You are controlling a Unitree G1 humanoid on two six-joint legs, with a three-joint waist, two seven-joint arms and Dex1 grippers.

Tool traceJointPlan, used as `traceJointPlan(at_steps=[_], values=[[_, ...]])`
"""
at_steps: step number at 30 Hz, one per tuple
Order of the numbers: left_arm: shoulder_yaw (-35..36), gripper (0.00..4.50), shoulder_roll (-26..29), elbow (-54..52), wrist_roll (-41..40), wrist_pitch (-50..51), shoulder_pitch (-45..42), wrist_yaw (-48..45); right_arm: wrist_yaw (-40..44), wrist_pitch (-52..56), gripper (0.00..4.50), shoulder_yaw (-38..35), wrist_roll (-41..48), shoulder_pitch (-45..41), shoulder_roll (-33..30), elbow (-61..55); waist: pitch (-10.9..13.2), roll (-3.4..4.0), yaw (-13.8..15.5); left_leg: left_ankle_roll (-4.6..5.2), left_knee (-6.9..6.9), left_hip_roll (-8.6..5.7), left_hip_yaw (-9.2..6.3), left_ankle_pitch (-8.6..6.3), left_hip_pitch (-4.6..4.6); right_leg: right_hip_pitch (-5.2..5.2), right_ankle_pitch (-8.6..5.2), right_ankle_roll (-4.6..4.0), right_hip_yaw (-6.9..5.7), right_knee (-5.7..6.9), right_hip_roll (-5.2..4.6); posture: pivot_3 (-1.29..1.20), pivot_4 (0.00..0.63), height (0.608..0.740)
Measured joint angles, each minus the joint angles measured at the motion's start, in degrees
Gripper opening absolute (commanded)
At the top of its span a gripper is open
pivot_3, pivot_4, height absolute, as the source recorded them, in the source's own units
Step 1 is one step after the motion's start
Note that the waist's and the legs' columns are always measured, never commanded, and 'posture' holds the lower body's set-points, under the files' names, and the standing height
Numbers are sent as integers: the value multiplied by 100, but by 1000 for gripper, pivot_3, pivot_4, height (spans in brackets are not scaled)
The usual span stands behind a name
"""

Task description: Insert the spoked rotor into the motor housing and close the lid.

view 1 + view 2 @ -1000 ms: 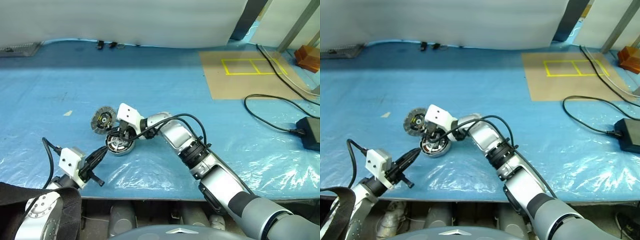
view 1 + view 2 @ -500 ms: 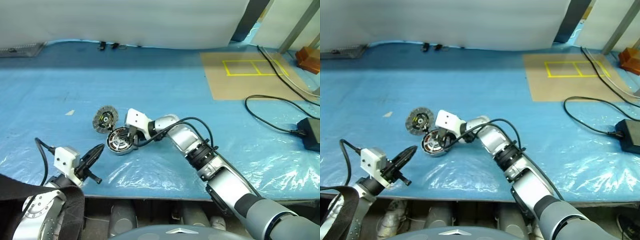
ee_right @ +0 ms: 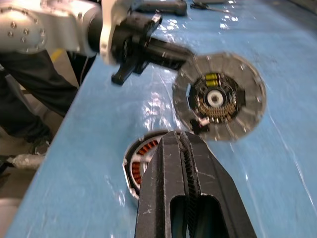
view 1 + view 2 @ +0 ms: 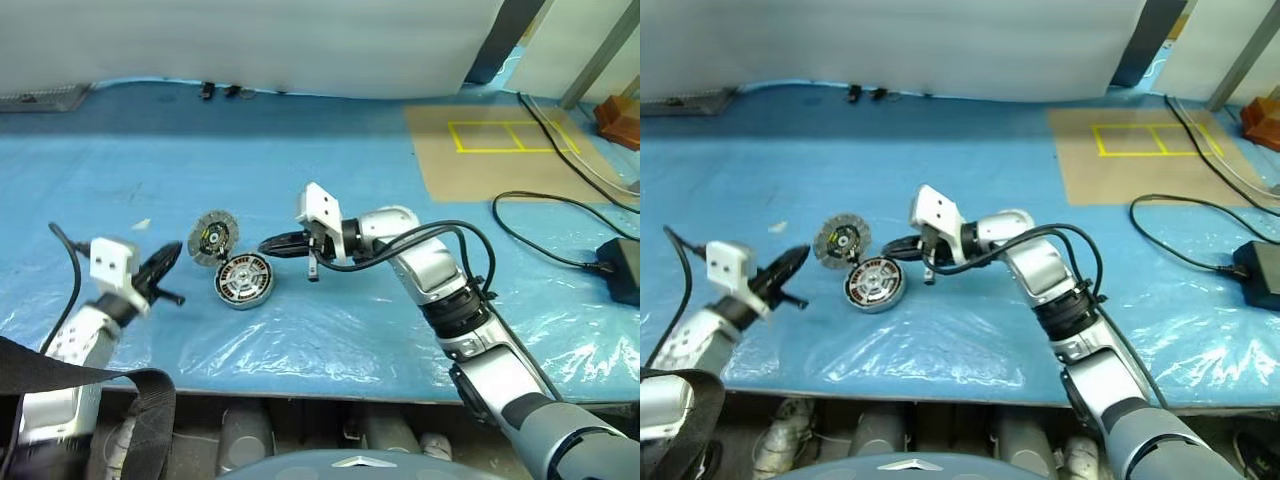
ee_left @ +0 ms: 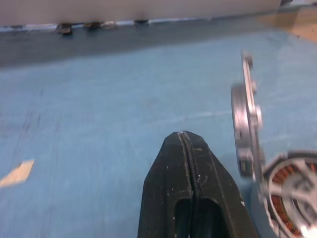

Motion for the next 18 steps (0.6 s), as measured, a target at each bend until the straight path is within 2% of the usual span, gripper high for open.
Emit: traceJointPlan(at_steps=[4, 7, 14, 18], values=[[-253, 0, 68, 696, 32, 59, -740, -359, -150, -75, 29, 7, -88, 44, -110, -3, 0, 0, -51, -1, -3, -1, -3, 1, -8, -8, 0, -1, 0, -1, 3, 0, 150, 740], [-545, 0, 146, 1279, -41, 287, -1296, -979, -229, 14, 29, 6, -63, 46, -125, -61, 0, 0, -35, -1, -4, -4, -5, 1, -15, -11, 0, -1, -1, -3, 1, 0, 150, 740], [-918, 0, 412, 2123, -345, 945, -1818, -2482, -340, 116, 29, -4, -49, 126, -293, -133, 0, 1, -2, -1, -4, -4, -5, 1, -16, -10, 0, -1, -3, -3, -2, 0, 150, 740], [-1057, 0, 562, 2256, -337, 1047, -1958, -2968, -269, 235, 29, -57, 53, 171, -481, -169, 1, 1, 9, -1, -4, -6, -5, 2, -17, -10, 0, -1, -3, -5, -5, 0, 150, 740]])
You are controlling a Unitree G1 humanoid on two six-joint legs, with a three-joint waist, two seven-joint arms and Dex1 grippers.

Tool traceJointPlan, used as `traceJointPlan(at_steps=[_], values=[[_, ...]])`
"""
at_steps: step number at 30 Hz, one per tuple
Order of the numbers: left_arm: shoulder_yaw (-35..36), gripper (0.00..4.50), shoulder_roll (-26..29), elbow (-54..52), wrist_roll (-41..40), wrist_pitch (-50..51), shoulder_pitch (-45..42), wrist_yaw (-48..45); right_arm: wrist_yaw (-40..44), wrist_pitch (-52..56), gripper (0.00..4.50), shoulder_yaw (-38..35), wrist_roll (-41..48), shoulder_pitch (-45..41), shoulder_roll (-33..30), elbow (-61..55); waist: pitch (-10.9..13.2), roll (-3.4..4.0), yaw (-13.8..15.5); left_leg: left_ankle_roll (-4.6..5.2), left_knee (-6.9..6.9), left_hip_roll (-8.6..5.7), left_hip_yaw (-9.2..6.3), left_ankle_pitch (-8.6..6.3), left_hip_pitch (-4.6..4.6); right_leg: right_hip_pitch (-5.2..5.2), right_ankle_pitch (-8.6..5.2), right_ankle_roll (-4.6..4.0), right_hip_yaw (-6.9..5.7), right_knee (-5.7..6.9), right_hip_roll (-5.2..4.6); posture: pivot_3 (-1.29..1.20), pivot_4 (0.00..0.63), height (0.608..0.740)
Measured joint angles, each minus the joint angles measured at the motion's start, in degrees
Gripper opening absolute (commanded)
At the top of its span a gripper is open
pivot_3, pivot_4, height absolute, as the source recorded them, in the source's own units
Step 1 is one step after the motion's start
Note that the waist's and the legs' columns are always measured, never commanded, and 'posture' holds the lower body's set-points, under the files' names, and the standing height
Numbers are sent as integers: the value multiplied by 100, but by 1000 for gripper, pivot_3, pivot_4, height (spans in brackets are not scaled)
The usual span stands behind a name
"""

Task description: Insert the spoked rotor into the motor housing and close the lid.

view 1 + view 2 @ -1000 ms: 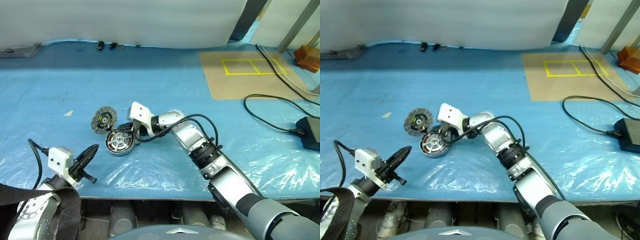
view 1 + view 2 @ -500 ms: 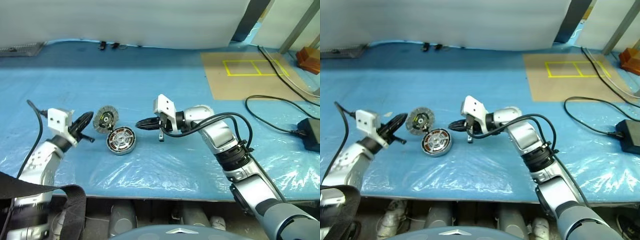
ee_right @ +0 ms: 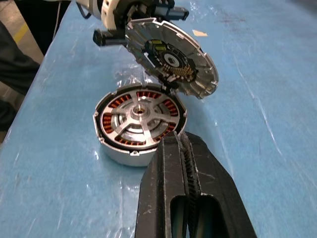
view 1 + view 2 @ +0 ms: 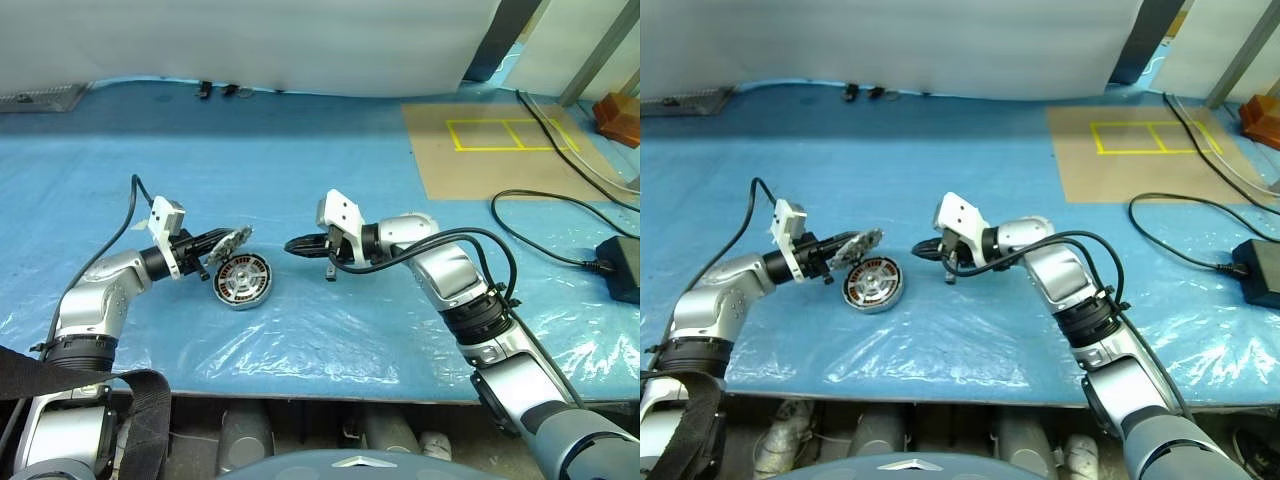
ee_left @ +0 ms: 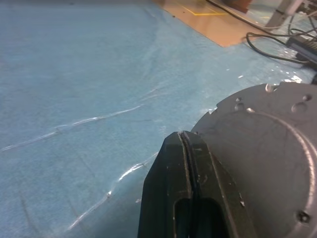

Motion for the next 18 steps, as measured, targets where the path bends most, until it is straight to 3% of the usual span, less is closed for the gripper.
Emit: traceJointPlan(at_steps=[10, 18], values=[[-375, 0, 112, -139, 579, -849, 346, -427, 117, 173, 29, -237, 259, -4, -209, -48, 0, 1, 0, 0, -2, 3, -1, 0, 2, 1, 0, 0, -1, 0, 1, 0, 150, 740], [-270, 0, 14, -442, 798, -1716, 781, -95, -291, -28, 29, -375, 273, -192, 255, 47, 0, 1, -9, 0, -2, 3, 0, 0, 2, 2, 0, 0, -1, -1, 1, 0, 150, 740]])
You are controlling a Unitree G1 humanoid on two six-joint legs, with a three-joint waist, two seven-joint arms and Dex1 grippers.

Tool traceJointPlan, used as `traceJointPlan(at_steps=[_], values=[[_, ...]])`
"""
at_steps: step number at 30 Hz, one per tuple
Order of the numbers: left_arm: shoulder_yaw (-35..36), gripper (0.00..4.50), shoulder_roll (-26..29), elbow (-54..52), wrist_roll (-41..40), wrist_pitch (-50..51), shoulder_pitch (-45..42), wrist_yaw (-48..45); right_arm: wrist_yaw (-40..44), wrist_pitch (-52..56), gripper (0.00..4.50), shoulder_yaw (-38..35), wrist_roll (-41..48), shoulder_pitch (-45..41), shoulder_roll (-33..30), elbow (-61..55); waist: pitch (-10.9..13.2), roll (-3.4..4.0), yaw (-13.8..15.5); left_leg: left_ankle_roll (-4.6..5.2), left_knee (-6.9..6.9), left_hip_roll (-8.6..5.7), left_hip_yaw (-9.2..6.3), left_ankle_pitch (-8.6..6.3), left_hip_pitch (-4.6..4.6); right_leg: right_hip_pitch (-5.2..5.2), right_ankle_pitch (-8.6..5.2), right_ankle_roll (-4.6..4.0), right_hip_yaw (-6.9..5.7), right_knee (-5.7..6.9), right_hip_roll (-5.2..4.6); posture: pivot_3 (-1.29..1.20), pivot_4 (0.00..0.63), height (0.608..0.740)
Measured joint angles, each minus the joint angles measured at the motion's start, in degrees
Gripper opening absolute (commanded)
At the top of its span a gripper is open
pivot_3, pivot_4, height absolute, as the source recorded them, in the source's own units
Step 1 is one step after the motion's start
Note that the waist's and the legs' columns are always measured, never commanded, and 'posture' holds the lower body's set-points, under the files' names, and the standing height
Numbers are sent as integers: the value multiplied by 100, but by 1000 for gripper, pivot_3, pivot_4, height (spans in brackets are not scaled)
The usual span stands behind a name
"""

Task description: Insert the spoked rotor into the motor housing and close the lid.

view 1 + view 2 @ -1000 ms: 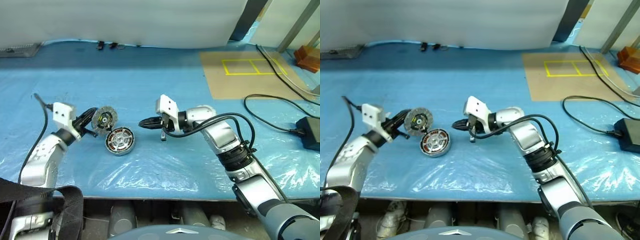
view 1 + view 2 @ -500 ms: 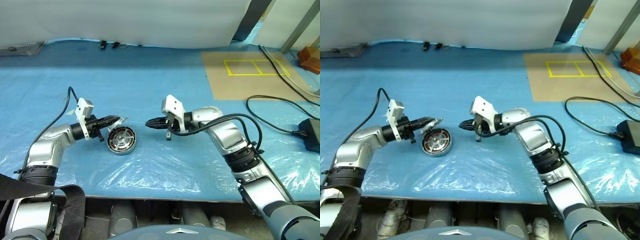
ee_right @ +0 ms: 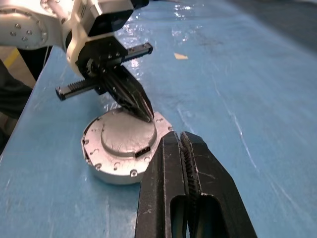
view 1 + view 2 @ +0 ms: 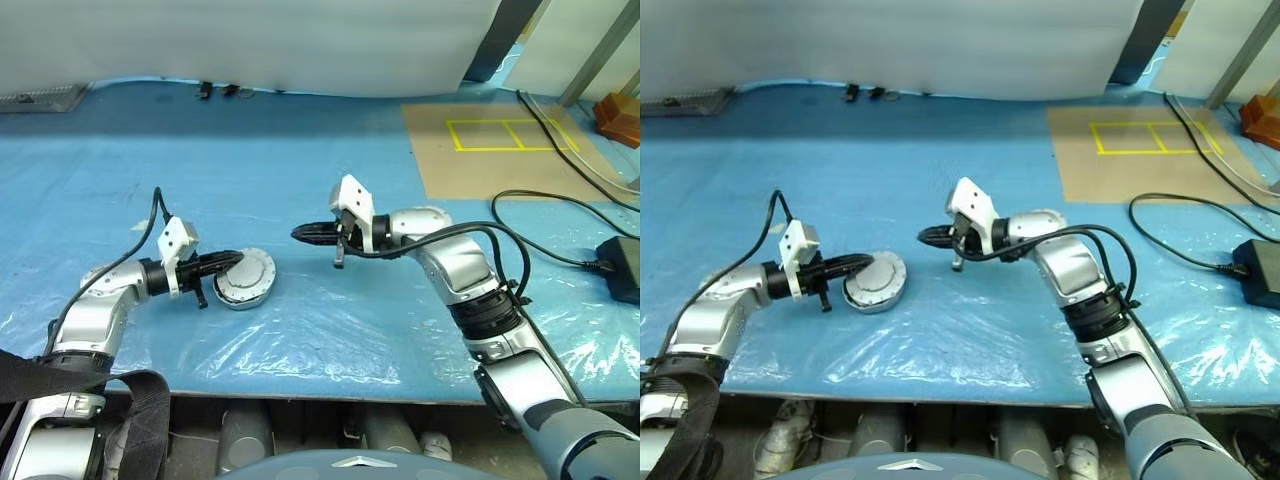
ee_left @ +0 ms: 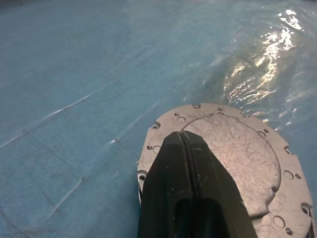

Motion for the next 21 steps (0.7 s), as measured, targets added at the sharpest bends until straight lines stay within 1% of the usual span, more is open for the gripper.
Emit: traceJointPlan(at_steps=[2, 5, 9, 14, 16, 21], values=[[71, 0, -67, -110, -21, -101, 146, 135, -105, -8, 29, -1, -2, -33, 177, 83, 0, 0, -10, 0, 0, 1, 0, 0, 0, 0, 0, 0, 0, 0, 1, 0, 150, 740], [219, 0, -156, -407, -23, -278, 485, 393, -411, -30, 624, 31, -110, -119, 506, 463, 0, 0, -39, 0, -1, 2, 0, 0, -2, -2, 0, 0, -1, 0, 1, 0, 150, 740], [417, 0, -375, -1009, -51, -507, 1243, 741, -662, -220, 1990, 210, -351, -318, 868, 968, 1, 0, -46, -1, -9, 4, 2, -1, -2, -5, -1, -1, -1, -7, 2, 0, 150, 740], [615, 0, -597, -1512, -104, -679, 1980, 1138, -691, -608, 3769, 643, -661, -557, 1324, 1536, 2, -1, -51, 0, -19, 5, 3, -1, -1, -6, -1, -1, -2, -15, 2, 0, 150, 740], [702, 0, -673, -1559, -98, -801, 2282, 1289, -639, -825, 4454, 847, -809, -631, 1418, 1704, 2, -1, -55, 1, -25, 5, 5, -2, -1, -6, -1, -1, -1, -21, 0, 0, 150, 740], [853, 0, -803, -1790, -81, -921, 2842, 1592, -569, -1021, 4454, 1100, -1054, -667, 1574, 1998, 3, -6, -45, 2, -32, 11, 4, -2, -1, -6, -2, 0, -1, -29, -1, 0, 150, 740]])
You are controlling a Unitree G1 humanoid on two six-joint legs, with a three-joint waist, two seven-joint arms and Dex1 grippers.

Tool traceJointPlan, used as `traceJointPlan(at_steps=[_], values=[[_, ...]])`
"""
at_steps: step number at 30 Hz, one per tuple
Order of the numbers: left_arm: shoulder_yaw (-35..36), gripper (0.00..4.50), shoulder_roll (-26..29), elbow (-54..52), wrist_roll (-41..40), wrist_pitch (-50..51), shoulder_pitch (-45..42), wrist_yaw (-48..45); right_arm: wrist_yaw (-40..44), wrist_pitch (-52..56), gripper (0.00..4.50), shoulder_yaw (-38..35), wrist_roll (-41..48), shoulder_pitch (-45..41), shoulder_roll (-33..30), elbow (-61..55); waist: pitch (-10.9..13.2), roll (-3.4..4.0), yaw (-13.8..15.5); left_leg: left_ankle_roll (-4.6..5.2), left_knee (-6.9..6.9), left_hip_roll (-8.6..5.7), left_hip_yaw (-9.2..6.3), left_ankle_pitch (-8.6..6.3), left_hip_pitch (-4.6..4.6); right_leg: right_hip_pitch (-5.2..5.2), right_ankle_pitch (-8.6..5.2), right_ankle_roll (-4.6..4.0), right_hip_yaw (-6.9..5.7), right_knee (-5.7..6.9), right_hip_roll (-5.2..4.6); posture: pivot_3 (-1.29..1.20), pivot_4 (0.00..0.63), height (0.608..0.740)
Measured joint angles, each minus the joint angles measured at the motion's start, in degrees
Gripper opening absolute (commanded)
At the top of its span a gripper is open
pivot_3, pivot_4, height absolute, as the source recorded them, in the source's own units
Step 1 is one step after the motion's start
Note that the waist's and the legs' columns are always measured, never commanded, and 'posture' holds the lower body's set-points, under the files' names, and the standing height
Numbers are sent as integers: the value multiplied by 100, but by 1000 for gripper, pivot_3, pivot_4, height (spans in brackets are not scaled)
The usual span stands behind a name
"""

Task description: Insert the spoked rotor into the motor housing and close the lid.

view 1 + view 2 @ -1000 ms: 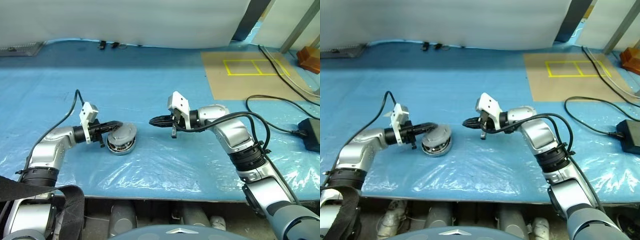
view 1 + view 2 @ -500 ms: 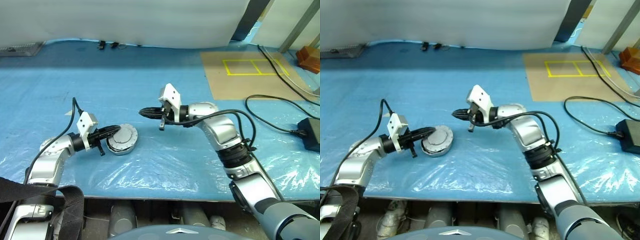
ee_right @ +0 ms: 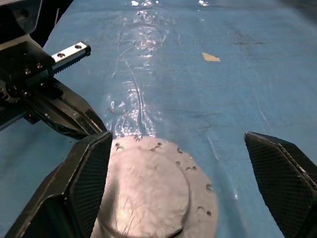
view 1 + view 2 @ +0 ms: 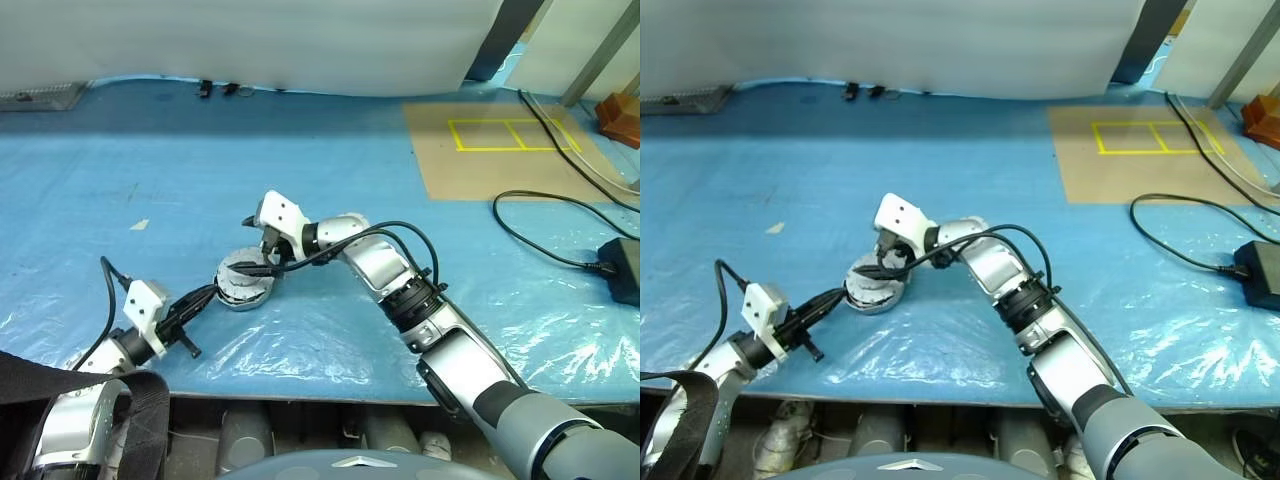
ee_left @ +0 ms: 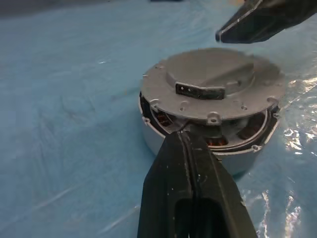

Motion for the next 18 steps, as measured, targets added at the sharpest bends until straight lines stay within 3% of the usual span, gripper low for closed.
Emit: traceJointPlan(at_steps=[9, 12, 15, 18], values=[[94, 0, -45, -537, -57, 25, 431, 356, 103, 227, 4454, 42, -139, -8, 160, 487, 1, -1, -6, 21, -5, 7, 1, -12, 4, -1, 0, 0, 0, 1, 3, 0, 150, 740], [141, 0, -45, -735, -89, 72, 468, 470, 171, 251, 3895, 69, -165, -8, 184, 515, 0, -1, -8, 21, -5, 13, 4, -12, 7, 0, 0, 0, 1, 1, 3, 0, 150, 740], [203, 0, -93, -1042, -249, 162, 535, 602, 220, 313, 2935, 38, -158, -7, 188, 484, 0, -2, -16, 21, -5, 14, 7, -12, 10, 0, 0, 0, 3, 1, 3, 0, 150, 740], [284, 0, -169, -1314, -417, 254, 673, 715, 311, 367, 2935, 27, -155, 18, 188, 399, 0, -2, -31, 20, -8, 19, 9, -13, 11, -1, -1, -1, 3, 1, 7, 0, 150, 740]])
